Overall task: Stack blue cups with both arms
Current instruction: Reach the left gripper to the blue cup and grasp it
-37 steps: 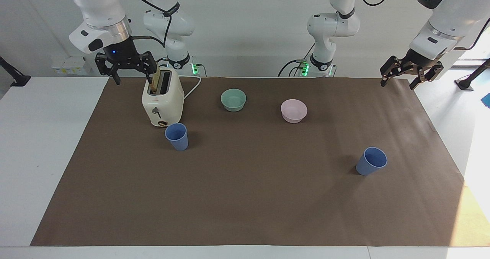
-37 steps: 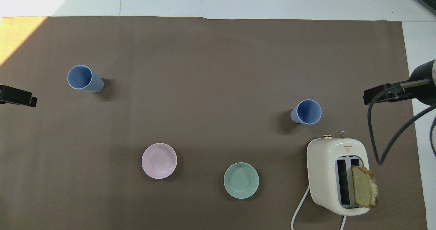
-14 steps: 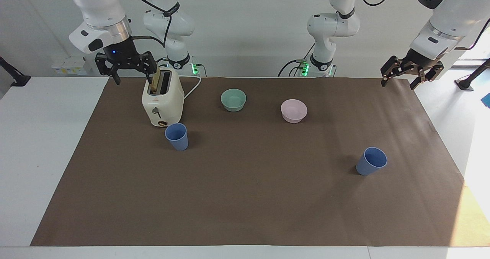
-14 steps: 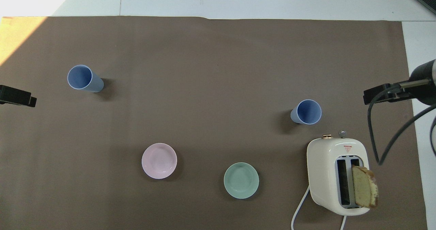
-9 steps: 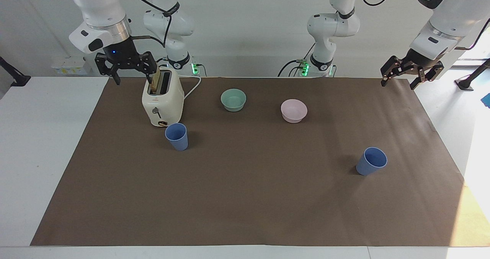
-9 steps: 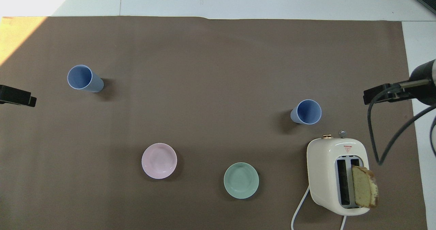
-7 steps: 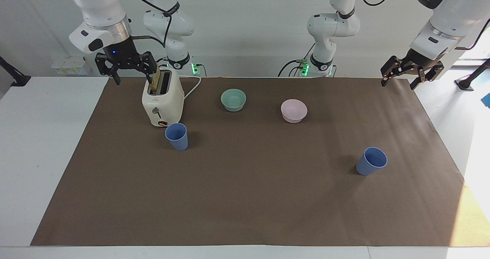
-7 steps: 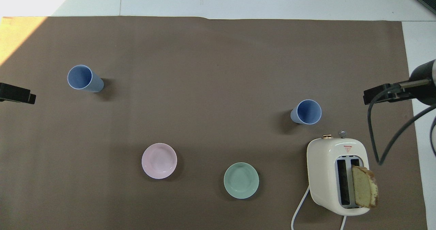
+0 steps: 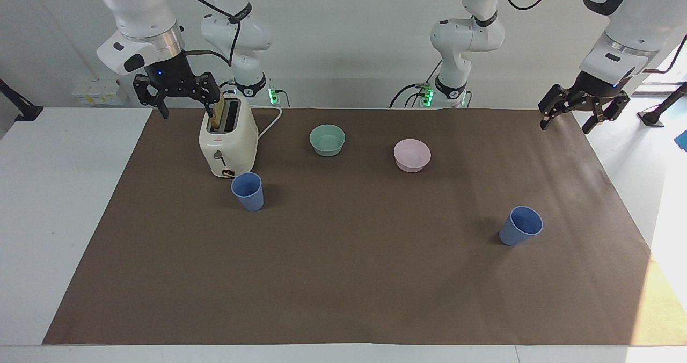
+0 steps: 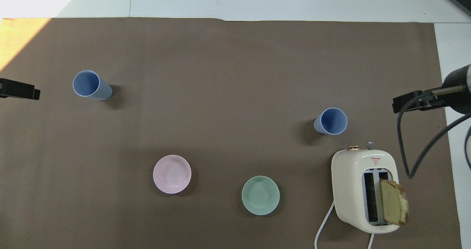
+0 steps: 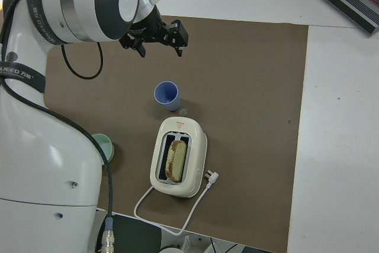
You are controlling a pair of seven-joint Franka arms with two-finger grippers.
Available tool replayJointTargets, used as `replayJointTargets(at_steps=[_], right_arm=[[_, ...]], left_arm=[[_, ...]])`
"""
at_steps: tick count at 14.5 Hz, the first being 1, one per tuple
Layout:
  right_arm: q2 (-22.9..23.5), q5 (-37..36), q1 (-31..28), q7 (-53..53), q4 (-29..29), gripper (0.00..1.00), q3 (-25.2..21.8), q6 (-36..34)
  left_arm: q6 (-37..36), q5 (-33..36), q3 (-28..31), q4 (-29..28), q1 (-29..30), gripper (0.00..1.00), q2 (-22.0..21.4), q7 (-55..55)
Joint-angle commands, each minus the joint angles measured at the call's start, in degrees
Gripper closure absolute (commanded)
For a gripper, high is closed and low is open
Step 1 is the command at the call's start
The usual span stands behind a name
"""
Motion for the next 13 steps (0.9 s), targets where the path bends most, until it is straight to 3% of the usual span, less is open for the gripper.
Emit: replayJointTargets(at_steps=[1,13], right_arm=[[-1.5,1.3,-1.0,-2.0,-1.8,0.00,0.2,1.4],[-1.6,1.3,-1.1,-1.9,-2.2,0.00,0.2,1.4]], left_arm=[[4.3,-0.4,0.1,-0.3,1.0,0.00,2.8,0.1],[19.1,-2.2,0.1,-3.7,3.2,0.00,15.3,2.1]])
